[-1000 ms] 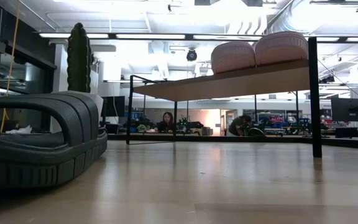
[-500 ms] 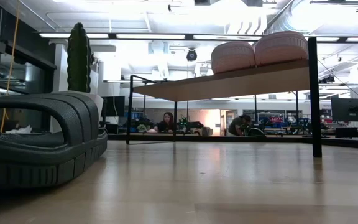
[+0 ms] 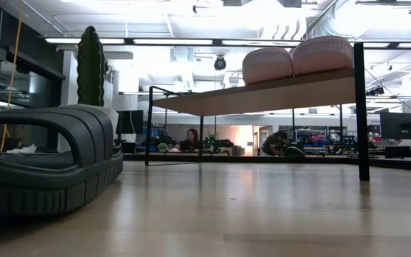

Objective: Pick and place slides into the shelf
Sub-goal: Put the right black slipper on the shelf

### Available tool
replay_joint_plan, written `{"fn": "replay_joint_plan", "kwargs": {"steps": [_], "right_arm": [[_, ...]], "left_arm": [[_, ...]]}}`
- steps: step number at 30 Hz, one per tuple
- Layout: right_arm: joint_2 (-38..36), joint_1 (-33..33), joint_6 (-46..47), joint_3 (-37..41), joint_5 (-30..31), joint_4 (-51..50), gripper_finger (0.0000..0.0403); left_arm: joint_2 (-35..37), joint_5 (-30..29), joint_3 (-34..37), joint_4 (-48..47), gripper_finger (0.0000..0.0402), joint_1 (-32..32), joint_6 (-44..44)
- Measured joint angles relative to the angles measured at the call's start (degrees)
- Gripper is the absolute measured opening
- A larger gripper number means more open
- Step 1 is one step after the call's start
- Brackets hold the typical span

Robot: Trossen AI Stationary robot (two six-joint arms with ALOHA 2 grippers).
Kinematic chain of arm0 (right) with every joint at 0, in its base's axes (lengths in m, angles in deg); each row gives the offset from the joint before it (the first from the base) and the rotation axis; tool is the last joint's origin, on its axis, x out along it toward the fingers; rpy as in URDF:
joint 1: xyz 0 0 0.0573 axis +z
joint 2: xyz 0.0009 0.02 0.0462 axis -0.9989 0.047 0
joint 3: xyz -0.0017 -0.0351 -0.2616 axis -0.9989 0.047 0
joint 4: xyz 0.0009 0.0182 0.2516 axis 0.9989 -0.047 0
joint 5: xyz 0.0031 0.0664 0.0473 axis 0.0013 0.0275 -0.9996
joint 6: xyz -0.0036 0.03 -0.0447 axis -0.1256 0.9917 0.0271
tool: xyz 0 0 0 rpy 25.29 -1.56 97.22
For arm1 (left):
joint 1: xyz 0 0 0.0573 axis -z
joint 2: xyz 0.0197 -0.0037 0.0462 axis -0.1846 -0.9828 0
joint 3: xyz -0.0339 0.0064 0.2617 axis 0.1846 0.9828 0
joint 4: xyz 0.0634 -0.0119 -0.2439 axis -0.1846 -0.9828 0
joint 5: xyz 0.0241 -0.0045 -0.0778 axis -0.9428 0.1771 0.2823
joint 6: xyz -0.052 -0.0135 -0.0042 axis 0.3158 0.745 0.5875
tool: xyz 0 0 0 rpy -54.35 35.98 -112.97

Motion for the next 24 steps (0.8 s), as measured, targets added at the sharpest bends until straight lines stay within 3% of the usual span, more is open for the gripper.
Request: {"fn": "replay_joint_plan", "kwargs": {"steps": [24], "right_arm": [[0.0,-0.4,-0.4,0.0,1.2,2.3,0.0188]], "left_arm": [[0.0,-0.8,0.0,-0.1,0.0038,-0.1,1.5]]}}
